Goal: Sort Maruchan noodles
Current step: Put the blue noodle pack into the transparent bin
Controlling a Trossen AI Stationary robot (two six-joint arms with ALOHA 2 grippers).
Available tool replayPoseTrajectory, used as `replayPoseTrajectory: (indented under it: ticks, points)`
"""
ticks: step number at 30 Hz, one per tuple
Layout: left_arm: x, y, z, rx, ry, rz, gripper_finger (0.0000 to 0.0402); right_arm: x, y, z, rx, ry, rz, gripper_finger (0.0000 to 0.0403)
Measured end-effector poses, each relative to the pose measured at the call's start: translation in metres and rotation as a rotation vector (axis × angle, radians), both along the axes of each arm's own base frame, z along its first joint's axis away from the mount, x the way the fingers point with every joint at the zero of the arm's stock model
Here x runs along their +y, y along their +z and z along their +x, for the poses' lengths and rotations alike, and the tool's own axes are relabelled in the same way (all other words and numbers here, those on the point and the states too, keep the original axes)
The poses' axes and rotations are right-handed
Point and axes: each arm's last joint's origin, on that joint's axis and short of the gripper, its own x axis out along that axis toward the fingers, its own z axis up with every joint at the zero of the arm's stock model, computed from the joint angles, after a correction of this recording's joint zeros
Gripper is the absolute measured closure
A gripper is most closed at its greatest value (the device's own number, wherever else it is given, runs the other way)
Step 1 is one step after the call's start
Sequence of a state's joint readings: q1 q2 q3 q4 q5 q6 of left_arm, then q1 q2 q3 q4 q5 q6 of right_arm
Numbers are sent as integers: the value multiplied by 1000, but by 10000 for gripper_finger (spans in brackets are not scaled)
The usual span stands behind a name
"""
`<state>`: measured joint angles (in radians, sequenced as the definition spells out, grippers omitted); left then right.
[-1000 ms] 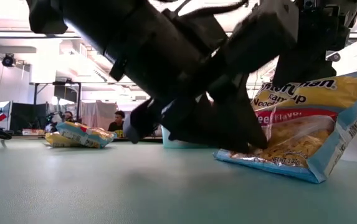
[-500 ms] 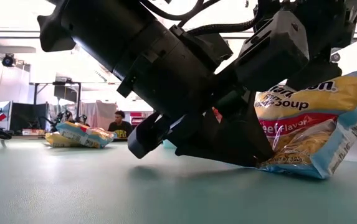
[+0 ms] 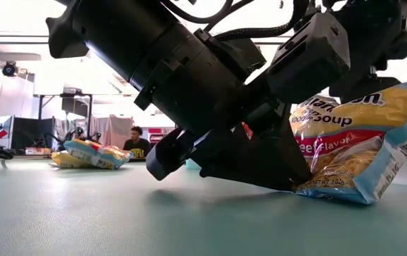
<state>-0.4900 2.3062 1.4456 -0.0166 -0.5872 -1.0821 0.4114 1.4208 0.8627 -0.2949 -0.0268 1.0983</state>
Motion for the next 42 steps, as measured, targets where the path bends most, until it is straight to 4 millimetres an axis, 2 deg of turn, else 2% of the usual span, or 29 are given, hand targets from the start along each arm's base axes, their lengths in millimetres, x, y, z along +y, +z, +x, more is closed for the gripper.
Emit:
replayPoseTrajectory:
  ticks: [10,20,28,33,42]
  points:
    - [0,0,0,2,-2,-1,326,1,-1,4,-32,-17,-9,140]
    - [1,0,0,3,-2,-2,326,3,-20,10,24,-46,-27,141]
    - [1,0,0,3,0,-2,326,4,-22,12,23,-53,-27,145]
    - [3,0,1,-9,16,9,326,4,-22,12,18,-43,-30,170]
    - [5,1,3,-25,29,11,326,4,-22,12,14,-24,-32,245]
